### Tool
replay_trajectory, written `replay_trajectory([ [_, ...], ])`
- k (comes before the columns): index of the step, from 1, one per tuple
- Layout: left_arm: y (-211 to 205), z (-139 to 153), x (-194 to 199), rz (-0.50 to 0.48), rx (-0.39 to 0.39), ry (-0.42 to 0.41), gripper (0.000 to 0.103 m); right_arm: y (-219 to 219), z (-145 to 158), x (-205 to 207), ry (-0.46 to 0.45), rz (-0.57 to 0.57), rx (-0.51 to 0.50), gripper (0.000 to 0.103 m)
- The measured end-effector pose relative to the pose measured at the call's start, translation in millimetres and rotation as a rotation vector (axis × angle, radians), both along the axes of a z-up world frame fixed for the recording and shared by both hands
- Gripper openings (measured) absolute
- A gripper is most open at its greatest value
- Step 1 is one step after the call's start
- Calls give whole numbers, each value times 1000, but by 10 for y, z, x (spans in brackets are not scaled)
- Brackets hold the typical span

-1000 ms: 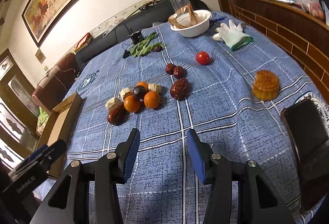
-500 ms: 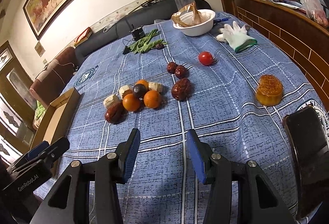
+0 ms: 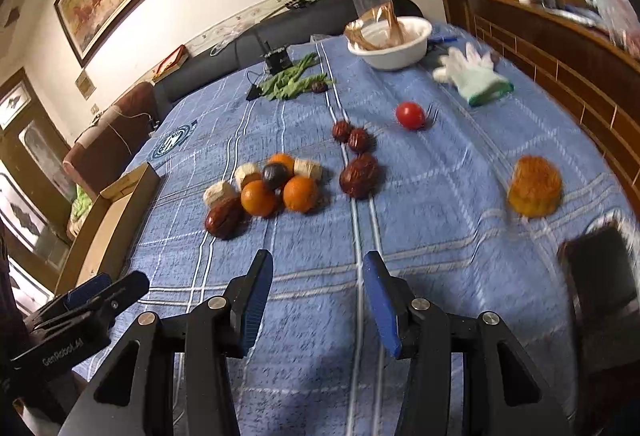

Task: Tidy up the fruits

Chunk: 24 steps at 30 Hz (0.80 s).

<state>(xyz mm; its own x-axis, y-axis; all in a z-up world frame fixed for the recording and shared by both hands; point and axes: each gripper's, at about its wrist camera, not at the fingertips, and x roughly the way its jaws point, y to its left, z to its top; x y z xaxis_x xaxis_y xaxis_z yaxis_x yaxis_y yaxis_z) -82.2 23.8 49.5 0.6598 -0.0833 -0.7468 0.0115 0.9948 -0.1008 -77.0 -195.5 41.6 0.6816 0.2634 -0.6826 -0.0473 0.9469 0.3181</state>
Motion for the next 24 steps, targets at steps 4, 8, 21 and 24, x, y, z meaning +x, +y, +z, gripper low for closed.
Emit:
replay_trajectory([
  [4,49,0,123,-37,-39,21,61,-168,14,211,28,-4,39,50],
  [8,73,-56,326,-44,-58,68,61,-257,-41,441,71,8,70,33],
  [21,-201,-268,896,-166,-23,117,61,-334,-166,915,82,-3,62,33],
  [24,-268,-292,959,-180,-11,110,61,-299,-218,963,86,10,69,33],
])
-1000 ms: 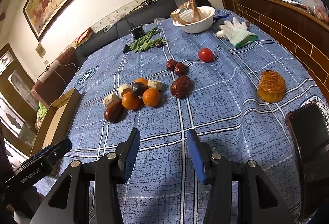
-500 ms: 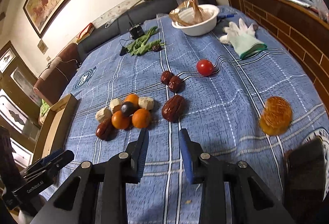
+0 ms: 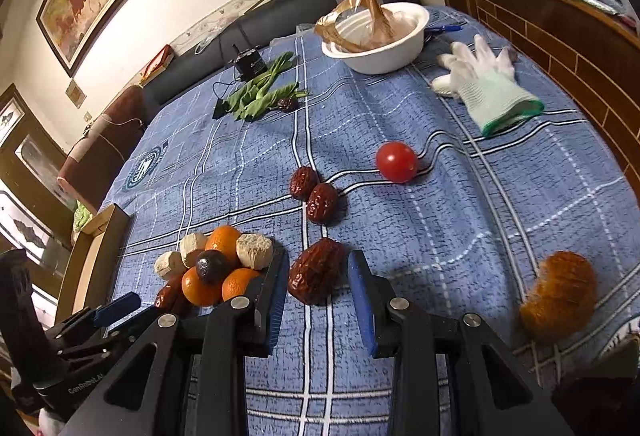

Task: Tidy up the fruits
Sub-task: 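Grasp a large red date with the left tool while the right tool grasps another date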

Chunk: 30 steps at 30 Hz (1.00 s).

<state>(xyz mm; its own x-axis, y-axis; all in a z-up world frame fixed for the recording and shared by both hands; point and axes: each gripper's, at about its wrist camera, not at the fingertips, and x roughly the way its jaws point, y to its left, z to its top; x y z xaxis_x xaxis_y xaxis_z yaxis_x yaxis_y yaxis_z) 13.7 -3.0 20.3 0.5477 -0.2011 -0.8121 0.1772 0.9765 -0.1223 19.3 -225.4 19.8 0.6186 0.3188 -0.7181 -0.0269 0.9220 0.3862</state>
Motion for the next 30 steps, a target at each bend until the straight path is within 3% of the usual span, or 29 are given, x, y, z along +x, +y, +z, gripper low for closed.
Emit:
replay_trajectory([
  [11,-190,-139,171,-7,36,0,61,153,-123,128,23,14,-41,35],
  [16,-329,-172,142,-26,139,-28,61,190,-123,138,17,6,-60,35],
  [19,-299,-167,116,-27,128,-26,60,222,-130,152,13,8,-77,35],
  [22,-262,-141,76,-29,122,-33,29,235,-167,181,23,15,-78,35],
  [28,-169,-130,0,-18,60,-21,30,244,-155,132,19,10,-93,33],
  [30,-183,-131,1,-29,36,-18,40,232,-145,87,23,11,-72,33],
])
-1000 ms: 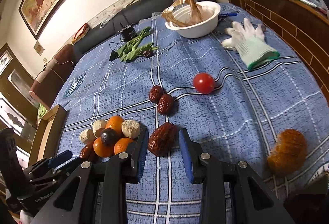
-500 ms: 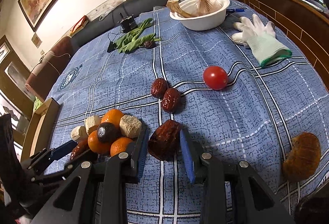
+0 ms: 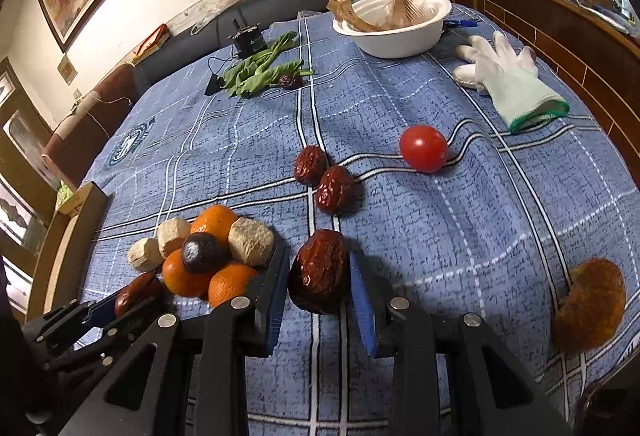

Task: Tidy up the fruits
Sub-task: 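Grasp a large red date with the left tool while the right tool grasps another date, then carry both dates into the cardboard tray and open both tools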

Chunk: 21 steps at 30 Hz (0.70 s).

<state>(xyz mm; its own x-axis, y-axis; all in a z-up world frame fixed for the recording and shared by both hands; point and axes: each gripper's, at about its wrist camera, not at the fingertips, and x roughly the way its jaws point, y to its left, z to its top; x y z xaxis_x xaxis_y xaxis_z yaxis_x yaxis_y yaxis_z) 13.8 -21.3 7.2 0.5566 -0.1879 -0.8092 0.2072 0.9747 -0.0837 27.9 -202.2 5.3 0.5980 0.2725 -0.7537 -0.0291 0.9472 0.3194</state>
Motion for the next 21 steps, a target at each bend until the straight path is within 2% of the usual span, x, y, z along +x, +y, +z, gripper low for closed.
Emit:
replay_trajectory([
  [1,-24,-6,2,-16,-15,-1,53,-6,8,-25,0,-1,5,33],
  [2,-57,-16,8,-26,-14,-5,60,-1,12,-44,-1,-2,7,33],
  [3,-95,-27,7,-28,5,-13,61,-2,25,-68,-2,-2,8,33],
  [4,-132,-39,-2,-30,36,-21,59,-6,43,-100,-5,-2,12,33],
  [5,-170,-40,-23,-31,72,-35,38,-10,68,-137,-9,1,16,33],
  [6,-178,-31,-45,-31,88,-46,28,-8,106,-180,-15,4,18,33],
  [9,-71,7,-101,-20,23,-28,28,30,206,-289,-38,19,16,33],
  [13,196,145,-278,30,-38,-49,28,142,332,-421,-69,47,1,33],
  [17,509,298,-494,85,-70,-78,28,361,445,-556,-86,101,5,33],
  [21,1012,413,-722,192,-87,-104,28,734,559,-668,-98,189,30,33],
])
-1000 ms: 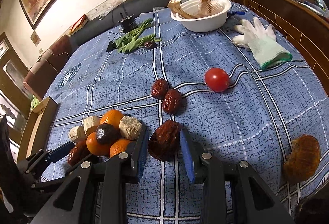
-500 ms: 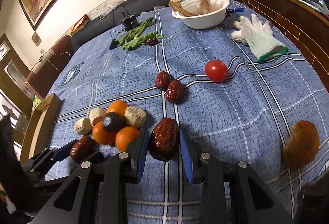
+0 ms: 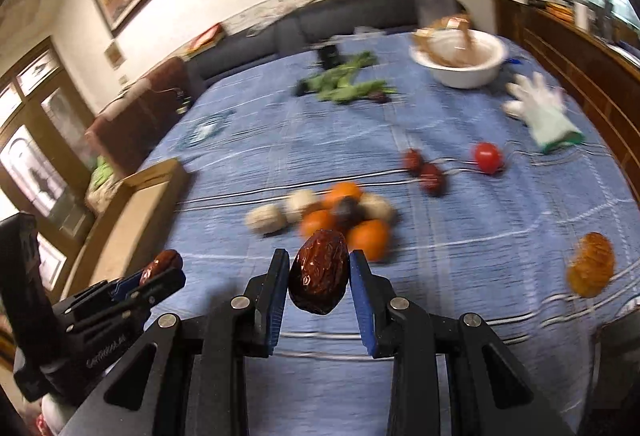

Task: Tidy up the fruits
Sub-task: 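Carry both dates into the cardboard tray and open both tools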

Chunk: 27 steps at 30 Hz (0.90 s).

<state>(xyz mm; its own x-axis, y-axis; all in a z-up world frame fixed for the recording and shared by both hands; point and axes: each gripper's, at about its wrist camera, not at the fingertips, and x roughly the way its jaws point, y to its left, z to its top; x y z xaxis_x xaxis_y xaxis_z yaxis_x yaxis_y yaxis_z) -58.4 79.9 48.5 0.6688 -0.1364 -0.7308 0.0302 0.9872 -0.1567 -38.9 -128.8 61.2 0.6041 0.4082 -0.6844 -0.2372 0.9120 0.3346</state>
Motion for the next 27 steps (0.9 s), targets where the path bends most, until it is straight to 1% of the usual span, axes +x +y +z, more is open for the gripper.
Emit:
replay_trajectory([
  [3,416,62,-155,98,22,-8,29,435,82,-96,-9,102,14,33],
  [7,937,107,-306,225,65,-2,29,1170,154,-230,-11,276,43,34],
  [9,1216,93,-376,296,86,3,29,1516,147,-289,-5,348,47,34],
  [13,1651,-25,-481,394,86,24,29,2052,56,-372,-15,447,23,34],
  [16,1806,-88,-531,423,81,39,29,2342,-72,-343,8,492,22,34],
  [19,1901,-152,-532,439,95,57,29,2540,-211,-310,23,515,-12,34],
  [25,1969,-225,-512,442,96,84,29,2766,-442,-333,37,552,-76,35],
  [27,1990,-219,-511,446,88,82,29,2788,-466,-341,23,555,-90,35],
])
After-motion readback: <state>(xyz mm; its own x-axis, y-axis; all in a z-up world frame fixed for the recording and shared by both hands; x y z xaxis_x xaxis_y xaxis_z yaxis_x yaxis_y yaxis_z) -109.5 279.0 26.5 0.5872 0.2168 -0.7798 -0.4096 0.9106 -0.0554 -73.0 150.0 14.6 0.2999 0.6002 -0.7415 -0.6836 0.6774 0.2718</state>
